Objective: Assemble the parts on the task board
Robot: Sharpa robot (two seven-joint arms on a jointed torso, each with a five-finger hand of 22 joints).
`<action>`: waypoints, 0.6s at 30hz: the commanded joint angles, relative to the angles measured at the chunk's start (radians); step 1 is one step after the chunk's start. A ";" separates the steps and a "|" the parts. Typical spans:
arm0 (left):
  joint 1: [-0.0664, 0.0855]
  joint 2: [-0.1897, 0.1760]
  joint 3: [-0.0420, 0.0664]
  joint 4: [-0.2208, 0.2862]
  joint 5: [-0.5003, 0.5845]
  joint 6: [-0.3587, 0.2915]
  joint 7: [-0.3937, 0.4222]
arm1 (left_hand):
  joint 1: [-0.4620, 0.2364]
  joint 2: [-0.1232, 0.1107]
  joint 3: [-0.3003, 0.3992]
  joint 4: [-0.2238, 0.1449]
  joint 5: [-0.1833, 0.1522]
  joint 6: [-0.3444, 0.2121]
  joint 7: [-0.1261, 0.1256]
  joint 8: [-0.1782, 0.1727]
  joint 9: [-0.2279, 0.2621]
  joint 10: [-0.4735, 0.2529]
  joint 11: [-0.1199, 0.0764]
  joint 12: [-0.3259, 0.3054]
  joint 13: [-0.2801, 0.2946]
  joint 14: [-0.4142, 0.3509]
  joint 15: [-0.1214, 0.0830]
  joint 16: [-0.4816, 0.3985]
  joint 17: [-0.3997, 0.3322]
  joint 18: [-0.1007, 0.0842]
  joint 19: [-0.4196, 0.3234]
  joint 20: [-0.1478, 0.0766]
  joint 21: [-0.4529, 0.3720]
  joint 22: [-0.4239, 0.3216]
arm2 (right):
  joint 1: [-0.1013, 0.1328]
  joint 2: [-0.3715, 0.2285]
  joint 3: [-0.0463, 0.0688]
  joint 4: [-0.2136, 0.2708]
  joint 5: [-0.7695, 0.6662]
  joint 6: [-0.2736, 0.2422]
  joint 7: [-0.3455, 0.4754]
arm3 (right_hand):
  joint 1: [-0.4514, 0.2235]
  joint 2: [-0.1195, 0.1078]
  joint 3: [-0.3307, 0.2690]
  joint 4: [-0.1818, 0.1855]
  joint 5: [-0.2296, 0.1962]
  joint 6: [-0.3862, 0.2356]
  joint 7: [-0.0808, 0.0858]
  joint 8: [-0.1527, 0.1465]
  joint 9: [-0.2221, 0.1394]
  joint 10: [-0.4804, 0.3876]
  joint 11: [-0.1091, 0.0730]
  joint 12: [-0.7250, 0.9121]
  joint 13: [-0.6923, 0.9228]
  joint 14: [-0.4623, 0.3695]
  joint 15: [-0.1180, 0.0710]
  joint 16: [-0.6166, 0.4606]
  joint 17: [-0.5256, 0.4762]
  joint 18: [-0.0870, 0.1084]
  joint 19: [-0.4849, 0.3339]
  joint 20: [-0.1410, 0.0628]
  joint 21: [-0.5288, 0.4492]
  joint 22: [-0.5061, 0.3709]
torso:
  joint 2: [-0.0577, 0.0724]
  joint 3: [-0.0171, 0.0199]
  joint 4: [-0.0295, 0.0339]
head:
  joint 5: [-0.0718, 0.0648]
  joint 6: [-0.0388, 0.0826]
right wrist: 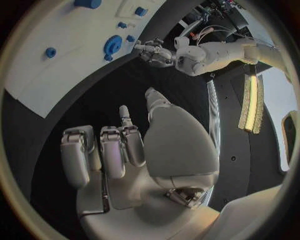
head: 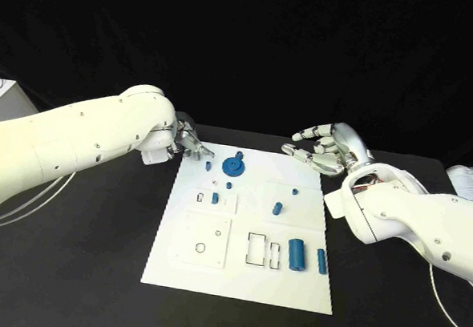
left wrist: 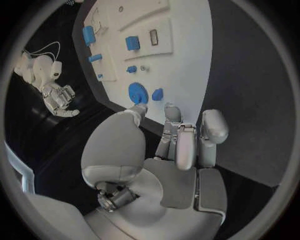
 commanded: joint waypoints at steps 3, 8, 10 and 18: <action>0.001 0.010 -0.002 -0.011 0.011 0.037 0.015 | -0.030 0.000 -0.031 0.000 -0.008 0.011 0.000 -0.002 -0.004 -0.006 0.001 0.010 0.000 0.047 0.005 0.008 0.150 0.005 0.003 0.007 0.003 0.004 | -0.001 0.002 0.000 0.001 -0.009 0.012 0.011 | 0.000 0.006 -0.005 0.002 0.002 -0.003 -0.007 0.004 0.001 0.013 0.001 -0.003 0.179 0.093 -0.001 -0.006 0.224 -0.006 0.087 0.000 -0.006 0.242 | 0.002 -0.0004 -0.0001 | -0.001 0.000; 0.001 0.018 -0.003 -0.020 0.016 0.038 0.016 | -0.041 0.001 -0.047 0.000 -0.011 0.012 0.000 0.000 -0.005 -0.005 0.001 0.013 0.000 0.048 0.005 0.010 0.152 0.005 0.004 0.007 0.004 0.006 | 0.000 0.004 0.000 0.001 -0.009 0.013 0.011 | 0.000 0.006 -0.005 0.002 0.002 -0.003 -0.007 0.004 0.001 0.013 0.001 -0.003 0.179 0.093 -0.001 -0.006 0.224 -0.006 0.087 0.000 -0.006 0.242 | 0.002 0.0004 -0.0002 | 0.000 0.001; 0.001 0.020 -0.005 -0.024 0.017 0.041 0.016 | -0.040 0.001 -0.047 0.000 -0.011 0.012 0.000 0.000 -0.005 -0.005 0.001 0.013 0.000 0.048 0.005 0.010 0.153 0.005 0.005 0.007 0.005 0.008 | 0.000 0.005 0.000 0.001 -0.010 0.013 0.011 | 0.000 0.006 -0.005 0.002 0.002 -0.003 -0.007 0.004 0.001 0.013 0.001 -0.003 0.179 0.093 -0.001 -0.006 0.224 -0.006 0.087 0.000 -0.006 0.242 | 0.002 -0.0003 -0.0007 | 0.000 0.001; -0.003 0.034 -0.016 -0.042 0.019 0.061 0.021 | 0.010 0.019 -0.045 -0.003 -0.007 0.016 -0.005 0.007 -0.008 -0.004 -0.003 0.018 -0.001 0.049 0.002 0.013 0.155 0.004 0.007 0.006 0.007 0.013 | 0.000 0.005 0.000 0.001 -0.010 0.013 0.010 | 0.000 0.006 -0.005 0.002 0.002 -0.003 -0.007 0.004 0.001 0.013 0.001 -0.003 0.179 0.093 -0.001 -0.006 0.224 -0.006 0.087 0.000 -0.006 0.242 | 0.003 0.0005 -0.0008 | -0.002 0.000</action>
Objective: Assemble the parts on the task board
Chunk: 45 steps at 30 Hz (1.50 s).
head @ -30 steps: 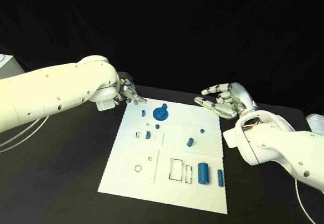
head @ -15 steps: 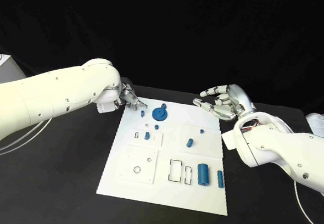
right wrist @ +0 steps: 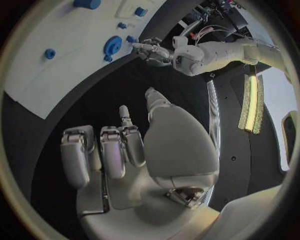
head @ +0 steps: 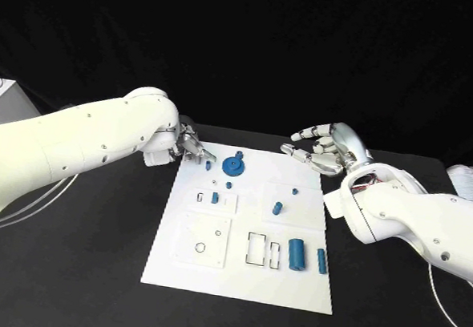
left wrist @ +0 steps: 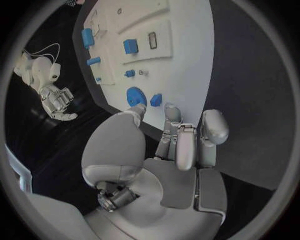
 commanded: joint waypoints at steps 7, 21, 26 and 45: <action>-0.003 0.014 -0.004 -0.013 0.015 0.020 0.023 | 0.032 0.009 0.004 -0.003 -0.001 0.005 -0.001 0.007 -0.004 -0.004 -0.003 0.007 -0.001 0.050 0.002 0.006 0.156 0.003 0.006 0.002 0.005 0.005 | -0.001 0.001 0.000 0.003 -0.010 0.012 0.011 | 0.000 0.007 -0.005 0.002 0.002 -0.003 -0.007 0.004 0.001 0.013 0.001 -0.003 0.179 0.093 -0.001 -0.006 0.224 -0.006 0.087 0.000 -0.006 0.242 | 0.001 0.0008 -0.0005 | -0.004 -0.002; -0.004 0.018 -0.005 -0.021 0.032 0.003 0.032 | 0.083 0.030 0.026 -0.004 0.000 0.010 -0.005 0.010 -0.011 0.003 -0.007 0.013 0.001 0.053 -0.001 0.010 0.161 0.002 0.011 0.001 0.010 0.015 | 0.000 0.001 0.000 0.002 -0.011 0.013 0.010 | 0.000 0.007 -0.005 0.002 0.002 -0.003 -0.007 0.004 0.001 0.013 0.001 -0.003 0.179 0.093 -0.001 -0.006 0.224 -0.006 0.087 0.000 -0.006 0.242 | -0.001 0.0005 0.0006 | -0.006 -0.005; -0.004 0.019 -0.005 -0.022 0.040 0.006 0.037 | 0.136 0.044 0.055 -0.004 0.000 0.013 -0.009 0.012 -0.016 0.004 -0.011 0.013 -0.002 0.054 -0.004 0.012 0.163 0.001 0.012 -0.002 0.011 0.019 | 0.000 0.002 0.000 0.001 -0.011 0.014 0.009 | 0.000 0.010 -0.008 0.001 0.002 -0.003 -0.008 0.005 0.002 0.014 0.001 -0.003 0.179 0.093 -0.002 -0.006 0.223 -0.006 0.087 0.000 -0.007 0.242 | -0.001 0.0002 0.0000 | -0.007 -0.005; -0.005 0.024 -0.006 -0.032 0.046 0.018 0.044 | 0.205 0.056 0.117 -0.005 0.001 0.016 -0.014 0.015 -0.023 0.008 -0.016 0.010 -0.007 0.058 -0.009 0.017 0.169 -0.001 0.018 -0.006 0.016 0.030 | 0.000 0.003 0.000 0.000 -0.011 0.017 0.008 | 0.000 0.010 -0.008 0.001 0.002 -0.003 -0.008 0.005 0.002 0.014 0.001 -0.003 0.179 0.093 -0.002 -0.006 0.223 -0.006 0.087 0.000 -0.007 0.242 | -0.001 0.0010 0.0005 | -0.008 -0.005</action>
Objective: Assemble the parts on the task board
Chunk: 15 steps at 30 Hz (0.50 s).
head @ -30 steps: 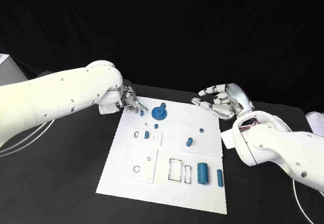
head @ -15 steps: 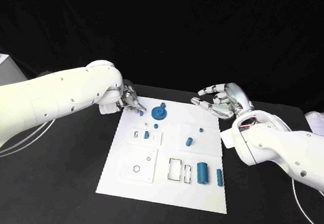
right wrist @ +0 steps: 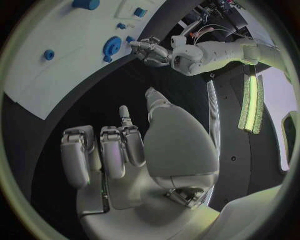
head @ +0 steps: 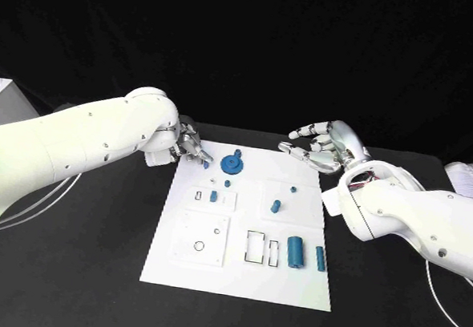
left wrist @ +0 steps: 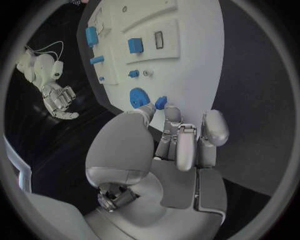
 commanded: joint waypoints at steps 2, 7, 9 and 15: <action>-0.001 0.003 -0.001 0.000 0.010 0.018 0.015 | 0.058 -0.004 0.075 -0.002 0.001 0.002 -0.003 0.009 -0.003 0.001 -0.010 0.000 -0.007 0.059 -0.010 0.006 0.171 -0.001 0.007 -0.004 0.005 0.005 | 0.000 0.001 0.000 0.000 -0.011 0.014 0.008 | 0.000 0.010 -0.006 -0.002 0.002 0.001 -0.004 0.005 0.001 0.014 0.001 -0.003 0.180 0.093 -0.002 -0.006 0.223 -0.006 0.087 0.000 -0.007 0.241 | 0.000 0.0007 0.0003 | 0.000 0.002; -0.001 0.002 -0.001 -0.001 0.011 0.030 0.016 | 0.110 -0.033 0.211 -0.028 0.004 -0.008 -0.003 0.019 0.001 -0.001 -0.012 -0.012 -0.022 0.061 -0.012 0.008 0.175 -0.001 0.007 -0.005 0.006 0.009 | 0.000 0.001 0.000 0.000 -0.011 0.014 0.009 | 0.001 0.012 -0.007 -0.002 0.002 0.001 -0.005 0.006 0.001 0.015 0.001 -0.001 0.181 0.093 -0.002 -0.005 0.224 -0.006 0.088 0.000 -0.006 0.242 | 0.000 0.0001 -0.0003 | 0.001 0.001; -0.001 0.002 -0.002 -0.001 0.011 0.033 0.016 | 0.128 -0.046 0.285 -0.060 0.006 -0.014 0.002 0.027 0.007 0.001 -0.010 -0.018 -0.026 0.062 -0.011 0.010 0.178 -0.002 0.009 -0.006 0.008 0.013 | 0.000 0.001 0.000 0.000 -0.011 0.014 0.009 | 0.001 0.012 -0.007 -0.002 0.002 0.001 -0.005 0.006 0.001 0.015 0.001 -0.001 0.181 0.093 -0.002 -0.005 0.224 -0.006 0.088 0.000 -0.006 0.242 | -0.001 0.0003 -0.0003 | 0.002 0.001; -0.002 -0.001 -0.002 -0.002 0.012 0.033 0.015 | 0.064 -0.093 0.444 -0.130 0.034 -0.019 0.010 0.052 0.029 0.012 -0.003 -0.020 -0.031 0.063 -0.004 0.012 0.179 -0.003 0.011 0.001 0.015 0.022 | 0.000 0.001 0.000 0.000 -0.010 0.014 0.009 | 0.001 0.012 -0.007 -0.002 0.002 0.001 -0.005 0.006 0.001 0.015 0.001 -0.001 0.181 0.093 -0.002 -0.005 0.224 -0.006 0.088 0.000 -0.006 0.242 | 0.000 0.0004 0.0005 | 0.001 0.002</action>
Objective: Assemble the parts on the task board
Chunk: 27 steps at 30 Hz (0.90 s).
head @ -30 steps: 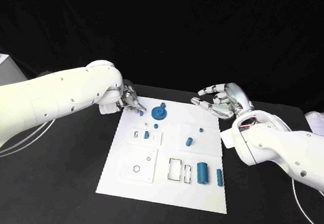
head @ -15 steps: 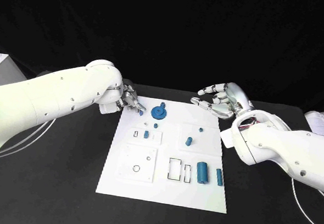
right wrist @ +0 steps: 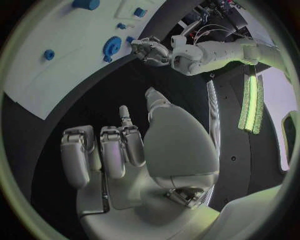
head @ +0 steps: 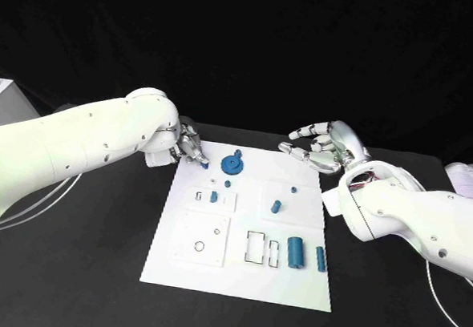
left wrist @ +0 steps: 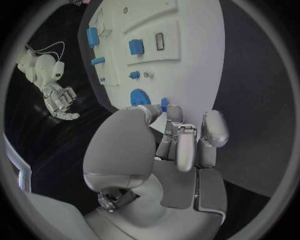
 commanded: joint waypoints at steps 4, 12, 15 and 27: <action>-0.001 -0.003 -0.001 0.000 0.012 0.013 0.011 | -0.073 -0.035 0.194 -0.183 0.102 0.007 -0.001 0.020 0.036 0.028 -0.004 0.013 0.019 0.067 0.000 0.007 0.186 -0.005 0.012 -0.002 0.013 0.016 | 0.000 0.000 0.000 0.000 -0.009 0.013 0.009 | 0.001 0.012 -0.004 0.001 0.002 0.001 -0.005 0.006 0.001 0.015 0.001 -0.001 0.181 0.093 -0.002 -0.005 0.224 -0.006 0.088 0.000 -0.006 0.242 | -0.001 -0.0004 0.0011 | 0.002 0.001; -0.001 -0.028 -0.001 0.027 0.060 -0.055 0.037 | -0.143 -0.081 0.215 -0.248 0.319 0.062 -0.023 0.033 0.047 0.118 -0.027 0.061 0.103 0.102 -0.020 0.034 0.255 -0.018 0.067 -0.021 0.051 0.082 | 0.000 0.000 0.000 -0.001 -0.008 0.013 0.010 | 0.001 0.012 -0.004 0.001 0.002 0.001 -0.005 0.006 0.001 0.015 0.001 -0.001 0.181 0.093 -0.002 -0.005 0.224 -0.006 0.088 0.000 -0.006 0.242 | -0.002 -0.0007 0.0015 | 0.005 0.001; -0.001 -0.051 0.001 0.059 0.086 -0.080 0.046 | -0.163 -0.093 0.217 -0.266 0.382 0.084 -0.033 0.032 0.048 0.148 -0.036 0.074 0.129 0.106 -0.028 0.037 0.263 -0.024 0.086 -0.028 0.064 0.105 | 0.000 -0.001 0.000 -0.002 -0.008 0.013 0.010 | 0.001 0.012 -0.004 0.001 0.002 0.001 -0.005 0.006 0.001 0.015 0.001 -0.001 0.181 0.093 -0.002 -0.005 0.224 -0.006 0.088 0.000 -0.006 0.242 | -0.004 -0.0012 0.0027 | 0.006 0.000; 0.001 -0.196 0.004 0.301 0.089 -0.134 0.054 | -0.204 -0.109 0.230 -0.304 0.477 0.125 -0.052 0.027 0.049 0.193 -0.053 0.087 0.162 0.106 -0.044 0.037 0.263 -0.030 0.109 -0.044 0.079 0.133 | -0.001 -0.007 0.000 -0.004 -0.006 0.014 0.008 | 0.001 0.012 -0.004 0.001 0.002 0.001 -0.005 0.006 0.001 0.015 0.001 -0.001 0.181 0.093 -0.002 -0.005 0.224 -0.006 0.088 0.000 -0.006 0.242 | -0.014 -0.0019 0.0080 | 0.010 -0.009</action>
